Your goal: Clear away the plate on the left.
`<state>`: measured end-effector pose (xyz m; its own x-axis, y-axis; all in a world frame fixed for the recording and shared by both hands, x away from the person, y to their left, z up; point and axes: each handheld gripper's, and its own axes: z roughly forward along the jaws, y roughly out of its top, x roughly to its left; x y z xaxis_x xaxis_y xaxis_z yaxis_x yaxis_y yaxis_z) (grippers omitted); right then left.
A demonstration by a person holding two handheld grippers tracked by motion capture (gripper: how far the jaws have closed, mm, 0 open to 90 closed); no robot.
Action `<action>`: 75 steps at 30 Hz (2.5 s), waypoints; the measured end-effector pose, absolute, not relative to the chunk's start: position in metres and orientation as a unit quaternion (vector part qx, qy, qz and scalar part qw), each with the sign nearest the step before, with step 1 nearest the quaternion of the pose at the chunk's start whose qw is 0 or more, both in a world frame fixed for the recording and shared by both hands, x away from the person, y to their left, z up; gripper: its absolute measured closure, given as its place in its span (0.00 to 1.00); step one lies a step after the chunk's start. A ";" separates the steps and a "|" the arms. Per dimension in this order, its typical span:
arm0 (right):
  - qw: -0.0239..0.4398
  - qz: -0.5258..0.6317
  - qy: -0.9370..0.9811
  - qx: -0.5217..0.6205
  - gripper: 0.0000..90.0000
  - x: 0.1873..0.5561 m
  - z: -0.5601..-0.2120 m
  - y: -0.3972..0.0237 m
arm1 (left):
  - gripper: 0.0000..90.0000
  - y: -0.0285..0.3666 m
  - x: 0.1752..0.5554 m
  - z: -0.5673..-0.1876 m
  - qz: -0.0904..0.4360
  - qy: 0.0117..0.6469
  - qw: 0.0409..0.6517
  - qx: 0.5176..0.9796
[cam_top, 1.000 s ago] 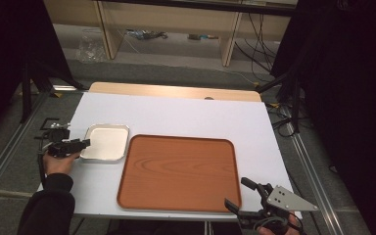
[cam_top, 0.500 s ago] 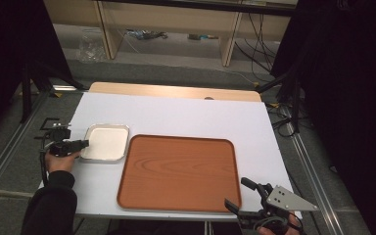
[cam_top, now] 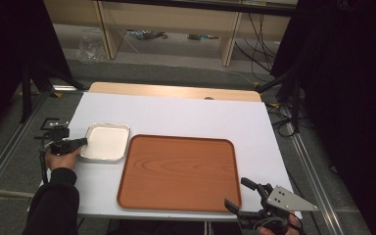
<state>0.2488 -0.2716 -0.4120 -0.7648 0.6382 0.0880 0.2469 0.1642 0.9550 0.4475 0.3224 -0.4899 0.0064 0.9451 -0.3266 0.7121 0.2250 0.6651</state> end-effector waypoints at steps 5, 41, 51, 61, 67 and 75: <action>0.172 0.574 0.743 0.298 0.19 0.249 -0.412 -0.272 | 0.98 0.323 0.448 -0.488 0.145 0.685 0.398 0.592; 0.172 0.573 0.744 0.298 0.19 0.249 -0.412 -0.272 | 0.98 0.288 0.434 -0.454 0.127 0.627 0.460 0.616; 0.170 0.572 0.746 0.296 0.19 0.249 -0.412 -0.272 | 0.98 0.241 0.433 -0.453 0.089 0.582 0.476 0.653; 0.171 0.574 0.745 0.295 0.19 0.249 -0.412 -0.272 | 0.98 0.208 0.430 -0.455 0.065 0.554 0.472 0.683; 0.170 0.574 0.744 0.297 0.19 0.249 -0.412 -0.272 | 0.98 0.188 0.429 -0.458 0.052 0.536 0.468 0.701; 0.171 0.574 0.744 0.297 0.19 0.249 -0.412 -0.271 | 0.98 0.169 0.427 -0.461 0.037 0.521 0.466 0.715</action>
